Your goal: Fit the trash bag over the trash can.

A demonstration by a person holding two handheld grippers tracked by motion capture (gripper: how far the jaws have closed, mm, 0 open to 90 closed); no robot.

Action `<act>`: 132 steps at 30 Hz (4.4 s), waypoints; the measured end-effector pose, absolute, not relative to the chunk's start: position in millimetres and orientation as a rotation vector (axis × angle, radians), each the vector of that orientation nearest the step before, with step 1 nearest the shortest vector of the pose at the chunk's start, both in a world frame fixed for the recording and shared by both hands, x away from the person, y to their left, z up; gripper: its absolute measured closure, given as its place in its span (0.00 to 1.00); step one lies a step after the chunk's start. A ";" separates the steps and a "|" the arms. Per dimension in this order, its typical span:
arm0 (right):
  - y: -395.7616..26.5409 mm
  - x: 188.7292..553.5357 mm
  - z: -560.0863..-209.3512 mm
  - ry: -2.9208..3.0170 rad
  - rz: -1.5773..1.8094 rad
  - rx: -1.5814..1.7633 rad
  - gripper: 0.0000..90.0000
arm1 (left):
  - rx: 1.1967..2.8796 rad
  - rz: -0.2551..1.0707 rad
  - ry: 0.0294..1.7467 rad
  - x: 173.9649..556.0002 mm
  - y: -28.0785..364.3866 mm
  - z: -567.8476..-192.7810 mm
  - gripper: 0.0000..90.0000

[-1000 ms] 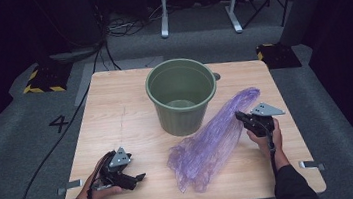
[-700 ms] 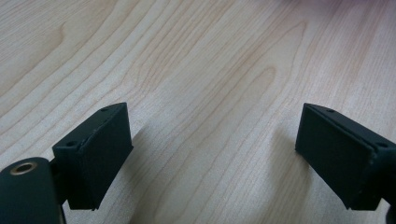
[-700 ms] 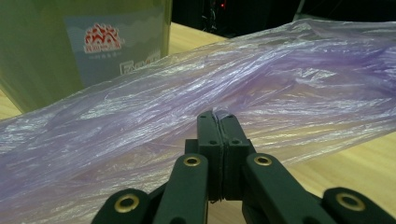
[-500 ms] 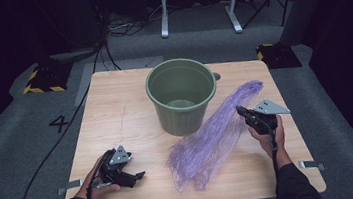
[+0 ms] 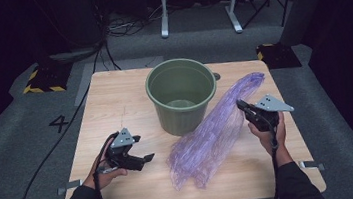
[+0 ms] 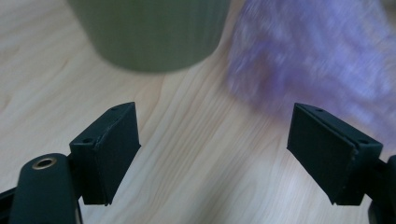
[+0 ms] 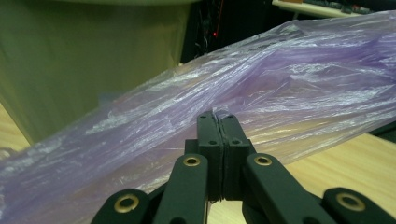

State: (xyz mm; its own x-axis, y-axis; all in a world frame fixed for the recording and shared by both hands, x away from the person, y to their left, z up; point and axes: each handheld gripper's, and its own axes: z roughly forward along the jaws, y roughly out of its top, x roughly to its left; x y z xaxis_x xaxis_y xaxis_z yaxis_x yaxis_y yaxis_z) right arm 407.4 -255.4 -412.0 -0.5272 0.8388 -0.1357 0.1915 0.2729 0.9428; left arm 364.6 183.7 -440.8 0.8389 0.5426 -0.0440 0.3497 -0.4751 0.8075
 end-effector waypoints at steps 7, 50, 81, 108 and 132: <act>-242.8 398.0 -395.0 1.900 1.285 0.854 0.99 | 2.086 0.250 0.530 354.2 143.7 -412.6 0.22; -147.0 341.1 -312.8 1.965 1.406 0.179 0.97 | 2.142 0.400 0.402 344.3 66.8 -413.3 0.94; -111.9 399.5 -302.8 2.092 1.436 0.320 0.45 | 2.010 0.539 0.445 363.7 116.5 -397.0 0.99; -121.3 431.1 -284.0 1.992 1.400 0.457 0.71 | 2.017 0.531 0.462 373.5 125.2 -381.8 0.99; -119.8 469.3 -307.1 2.210 1.201 0.656 0.67 | 2.023 0.509 0.387 364.5 121.1 -375.5 0.99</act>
State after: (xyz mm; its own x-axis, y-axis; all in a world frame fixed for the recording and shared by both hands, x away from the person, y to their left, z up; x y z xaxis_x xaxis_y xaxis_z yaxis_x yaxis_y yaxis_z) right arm 469.3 -119.8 -307.1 -0.7385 0.6366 -0.2222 0.1600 0.4856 0.8594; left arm 364.5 121.1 -375.5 0.8616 0.4696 0.1926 0.0610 -0.4726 0.8792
